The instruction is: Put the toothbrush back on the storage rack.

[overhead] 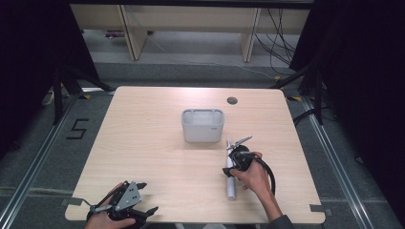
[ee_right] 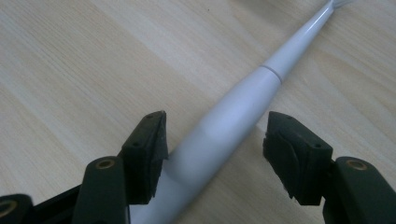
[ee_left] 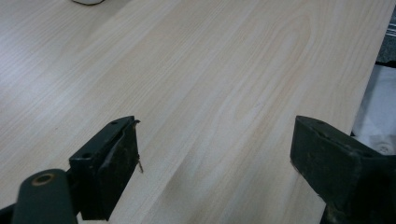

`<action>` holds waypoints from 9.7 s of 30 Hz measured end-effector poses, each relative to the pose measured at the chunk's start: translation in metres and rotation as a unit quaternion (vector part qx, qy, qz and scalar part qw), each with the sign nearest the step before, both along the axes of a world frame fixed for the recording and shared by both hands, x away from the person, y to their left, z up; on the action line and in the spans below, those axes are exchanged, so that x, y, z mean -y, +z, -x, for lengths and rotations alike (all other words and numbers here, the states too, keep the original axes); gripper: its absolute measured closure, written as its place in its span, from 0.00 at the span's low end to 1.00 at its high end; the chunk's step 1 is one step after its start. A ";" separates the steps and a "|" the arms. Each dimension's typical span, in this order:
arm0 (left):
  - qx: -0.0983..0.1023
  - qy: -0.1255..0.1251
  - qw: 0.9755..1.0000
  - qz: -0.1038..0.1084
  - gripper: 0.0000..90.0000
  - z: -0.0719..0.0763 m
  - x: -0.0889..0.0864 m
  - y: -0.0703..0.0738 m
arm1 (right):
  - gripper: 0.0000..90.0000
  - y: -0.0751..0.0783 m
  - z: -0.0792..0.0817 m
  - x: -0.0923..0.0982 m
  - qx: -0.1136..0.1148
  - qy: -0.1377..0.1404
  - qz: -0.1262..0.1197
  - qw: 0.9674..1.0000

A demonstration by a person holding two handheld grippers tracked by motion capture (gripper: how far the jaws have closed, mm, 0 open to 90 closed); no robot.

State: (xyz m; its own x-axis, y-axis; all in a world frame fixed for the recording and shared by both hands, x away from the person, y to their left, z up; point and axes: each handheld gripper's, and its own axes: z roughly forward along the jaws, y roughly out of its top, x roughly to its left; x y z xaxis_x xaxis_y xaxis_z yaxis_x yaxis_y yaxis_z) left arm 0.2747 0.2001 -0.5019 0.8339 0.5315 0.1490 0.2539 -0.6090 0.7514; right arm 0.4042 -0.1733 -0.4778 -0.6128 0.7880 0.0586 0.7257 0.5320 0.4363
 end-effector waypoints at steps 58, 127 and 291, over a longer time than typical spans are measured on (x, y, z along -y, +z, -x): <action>0.003 0.002 1.000 0.001 0.16 0.001 0.000 -0.001 | 0.73 0.002 -0.006 -0.006 -0.089 0.095 0.127 0.983; 0.005 0.000 1.000 -0.003 0.16 0.000 -0.001 0.002 | 0.74 0.065 0.005 0.047 0.181 0.057 -0.089 0.978; -0.002 -0.003 1.000 0.001 0.16 0.000 -0.002 0.001 | 0.68 0.060 -0.103 -0.022 0.274 -0.049 -0.171 0.945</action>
State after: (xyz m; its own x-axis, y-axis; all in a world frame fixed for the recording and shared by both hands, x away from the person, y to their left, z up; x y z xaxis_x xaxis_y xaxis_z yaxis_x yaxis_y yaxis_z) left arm 0.2749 0.2024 -0.5013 0.8375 0.5271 0.1439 0.2539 -0.6088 0.7516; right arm 0.5072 -0.1509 -0.4174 -0.5506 0.8346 0.0152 0.3783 0.2332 0.8958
